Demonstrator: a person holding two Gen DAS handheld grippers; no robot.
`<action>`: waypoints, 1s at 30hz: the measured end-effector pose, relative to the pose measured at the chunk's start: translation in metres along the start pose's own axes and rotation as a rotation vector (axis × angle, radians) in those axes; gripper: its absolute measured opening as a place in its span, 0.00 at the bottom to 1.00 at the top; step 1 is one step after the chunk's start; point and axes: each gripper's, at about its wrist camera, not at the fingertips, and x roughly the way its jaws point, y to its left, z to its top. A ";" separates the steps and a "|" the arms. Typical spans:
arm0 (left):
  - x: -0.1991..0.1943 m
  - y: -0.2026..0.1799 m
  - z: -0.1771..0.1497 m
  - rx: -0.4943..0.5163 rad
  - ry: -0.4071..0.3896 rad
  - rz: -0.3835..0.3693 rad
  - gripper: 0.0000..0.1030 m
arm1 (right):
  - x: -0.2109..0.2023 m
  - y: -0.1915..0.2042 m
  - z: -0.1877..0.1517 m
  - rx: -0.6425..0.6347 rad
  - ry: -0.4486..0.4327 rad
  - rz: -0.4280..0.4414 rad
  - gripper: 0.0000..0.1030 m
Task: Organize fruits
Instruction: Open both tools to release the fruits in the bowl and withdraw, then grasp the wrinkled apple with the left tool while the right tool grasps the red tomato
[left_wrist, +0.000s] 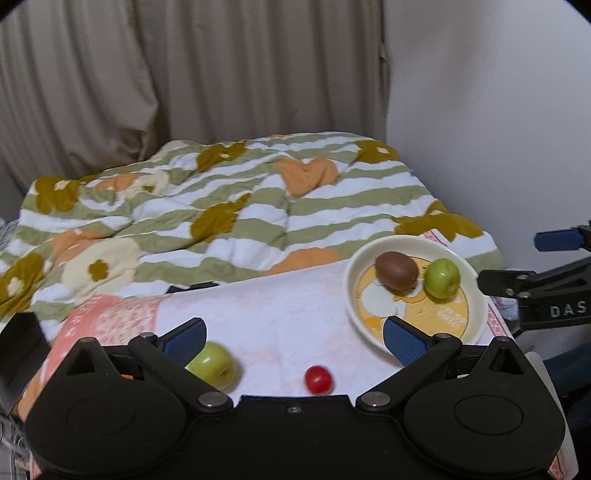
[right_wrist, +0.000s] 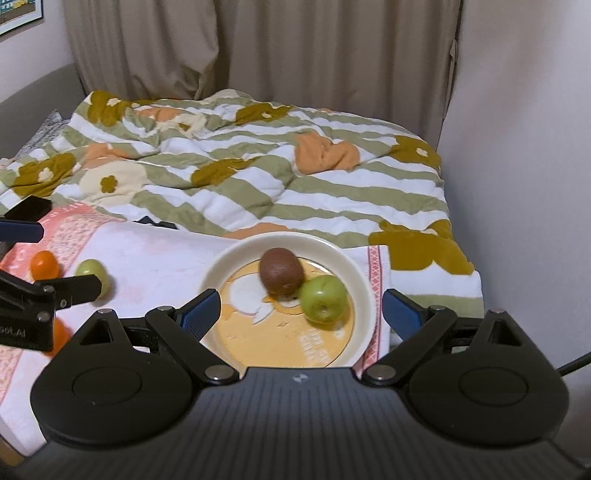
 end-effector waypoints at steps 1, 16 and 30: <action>-0.006 0.006 -0.003 -0.012 -0.003 0.008 1.00 | -0.006 0.006 -0.001 0.000 -0.001 0.004 1.00; -0.066 0.116 -0.076 -0.139 -0.006 0.047 1.00 | -0.060 0.112 -0.023 0.091 -0.011 0.014 1.00; -0.055 0.197 -0.141 -0.041 -0.010 0.047 1.00 | -0.039 0.222 -0.071 0.101 0.041 0.016 1.00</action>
